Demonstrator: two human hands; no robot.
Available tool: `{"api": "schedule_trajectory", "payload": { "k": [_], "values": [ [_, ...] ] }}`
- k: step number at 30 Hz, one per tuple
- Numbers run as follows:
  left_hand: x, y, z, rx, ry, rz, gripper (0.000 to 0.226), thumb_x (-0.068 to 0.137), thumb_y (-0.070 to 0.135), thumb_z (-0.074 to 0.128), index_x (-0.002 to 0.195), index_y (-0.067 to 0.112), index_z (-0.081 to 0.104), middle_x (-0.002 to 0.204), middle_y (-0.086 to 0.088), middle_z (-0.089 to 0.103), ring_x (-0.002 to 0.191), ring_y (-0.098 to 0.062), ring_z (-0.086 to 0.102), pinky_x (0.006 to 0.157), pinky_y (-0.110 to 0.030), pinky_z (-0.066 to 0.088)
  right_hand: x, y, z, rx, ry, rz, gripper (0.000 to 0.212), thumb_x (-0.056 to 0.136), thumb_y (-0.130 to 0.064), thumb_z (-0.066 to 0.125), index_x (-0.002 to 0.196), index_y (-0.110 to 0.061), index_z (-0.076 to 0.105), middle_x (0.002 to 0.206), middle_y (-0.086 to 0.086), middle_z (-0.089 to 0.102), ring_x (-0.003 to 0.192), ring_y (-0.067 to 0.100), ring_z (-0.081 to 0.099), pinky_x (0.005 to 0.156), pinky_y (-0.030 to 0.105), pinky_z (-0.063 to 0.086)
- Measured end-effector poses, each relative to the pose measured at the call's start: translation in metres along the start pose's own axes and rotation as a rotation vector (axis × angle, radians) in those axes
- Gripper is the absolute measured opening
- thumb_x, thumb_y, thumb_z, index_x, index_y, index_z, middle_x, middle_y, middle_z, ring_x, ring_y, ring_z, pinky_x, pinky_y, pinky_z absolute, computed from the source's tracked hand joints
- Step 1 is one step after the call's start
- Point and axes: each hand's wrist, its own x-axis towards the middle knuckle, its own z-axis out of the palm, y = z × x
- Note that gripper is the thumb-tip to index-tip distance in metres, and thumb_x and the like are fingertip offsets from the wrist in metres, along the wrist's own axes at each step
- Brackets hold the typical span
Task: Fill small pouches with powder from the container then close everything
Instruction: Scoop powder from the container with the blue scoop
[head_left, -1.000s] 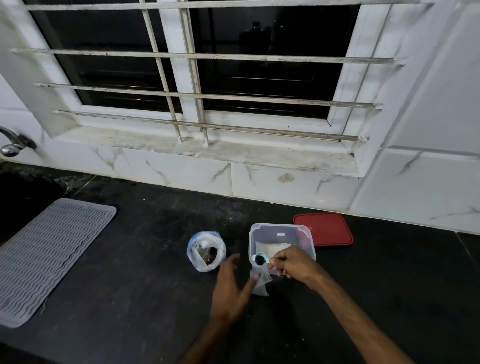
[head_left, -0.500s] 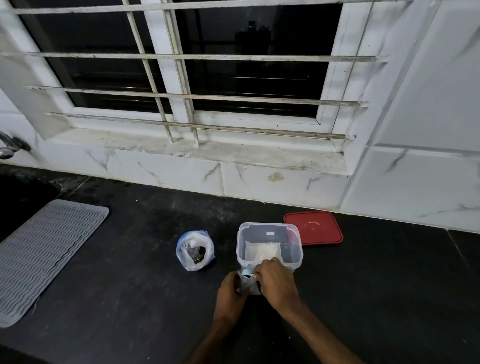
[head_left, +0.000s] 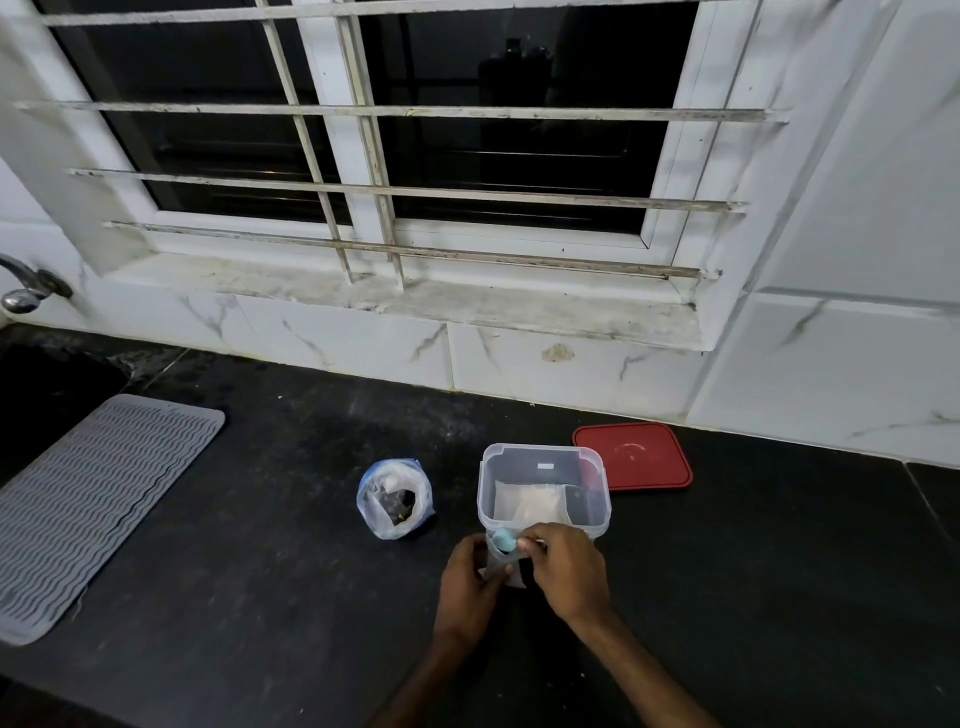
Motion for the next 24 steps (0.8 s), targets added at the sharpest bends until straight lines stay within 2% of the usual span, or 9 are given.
{"api": "schedule_trajectory", "payload": {
  "k": [4,8,10,12,15,18,21,23,24],
  "values": [
    [0.002,-0.005,-0.002,0.005,-0.013,-0.008,0.039,0.083,0.015,0.073,0.117,0.026,0.056,0.112,0.009,0.067,0.099,0.001,0.064,0.083,-0.022,0.055,0.0,0.002,0.001,0.079,0.008,0.09,0.013,0.092,-0.033,0.065,0.094,-0.026,0.075,0.089,-0.015,0.074,0.076,-0.003,0.06,0.061,0.005,0.035],
    [0.005,-0.009,-0.005,0.025,-0.03,0.007,0.042,0.08,0.018,0.075,0.116,0.028,0.055,0.113,0.01,0.066,0.1,0.001,0.064,0.085,-0.022,0.054,0.001,0.007,0.0,0.114,-0.009,0.128,0.01,0.09,-0.032,0.067,0.091,-0.028,0.076,0.083,-0.018,0.072,0.078,-0.002,0.065,0.071,0.019,0.051],
    [0.006,-0.011,-0.006,0.028,-0.049,0.013,0.044,0.078,0.022,0.077,0.114,0.032,0.054,0.114,0.01,0.066,0.101,0.0,0.063,0.086,-0.024,0.055,0.0,0.008,-0.002,0.121,-0.014,0.127,0.008,0.09,-0.031,0.067,0.087,-0.029,0.075,0.077,-0.019,0.071,0.076,-0.002,0.065,0.073,0.023,0.053],
    [0.006,-0.015,-0.009,0.027,-0.089,0.027,0.053,0.071,0.035,0.08,0.116,0.036,0.052,0.117,0.012,0.063,0.105,-0.002,0.062,0.088,-0.028,0.055,-0.002,0.008,-0.006,0.132,-0.001,0.118,0.009,0.091,-0.029,0.067,0.087,-0.03,0.075,0.074,-0.019,0.069,0.075,-0.003,0.064,0.07,0.018,0.05],
    [0.008,-0.018,-0.022,0.043,-0.105,0.066,0.06,0.069,0.052,0.077,0.121,0.038,0.05,0.119,0.019,0.06,0.108,0.002,0.059,0.089,-0.025,0.053,-0.003,0.005,-0.012,0.149,0.018,0.101,0.008,0.091,-0.028,0.066,0.088,-0.03,0.074,0.071,-0.018,0.069,0.074,-0.004,0.065,0.067,0.015,0.048],
    [0.011,-0.011,-0.046,0.023,0.034,0.098,0.043,0.082,0.05,0.068,0.119,0.035,0.052,0.113,0.019,0.063,0.101,0.003,0.062,0.085,-0.024,0.053,0.002,-0.005,-0.013,0.181,0.029,0.08,0.008,0.091,-0.027,0.066,0.089,-0.028,0.074,0.075,-0.017,0.07,0.076,-0.003,0.066,0.073,0.021,0.054],
    [0.018,0.0,-0.076,0.042,0.329,0.103,0.019,0.091,0.039,0.062,0.107,0.032,0.054,0.099,0.013,0.064,0.088,-0.004,0.064,0.072,-0.025,0.051,0.011,-0.037,-0.004,0.226,0.0,0.022,0.009,0.091,-0.028,0.066,0.09,-0.026,0.074,0.073,-0.014,0.07,0.073,0.0,0.067,0.073,0.027,0.057],
    [0.028,-0.009,-0.096,0.016,0.508,-0.001,0.021,0.09,0.042,0.061,0.102,0.027,0.052,0.096,0.007,0.061,0.087,-0.012,0.063,0.069,-0.029,0.05,0.02,-0.064,0.01,0.196,-0.036,-0.021,0.01,0.092,-0.031,0.065,0.094,-0.027,0.074,0.072,-0.012,0.07,0.071,0.001,0.066,0.072,0.026,0.056],
    [0.034,-0.016,-0.105,-0.007,0.547,-0.072,0.033,0.087,0.049,0.063,0.102,0.021,0.053,0.096,0.002,0.061,0.088,-0.018,0.063,0.071,-0.036,0.053,0.024,-0.078,0.019,0.161,-0.045,-0.045,0.011,0.093,-0.031,0.063,0.094,-0.027,0.073,0.074,-0.011,0.071,0.071,0.003,0.066,0.072,0.027,0.055]
  ]
}}
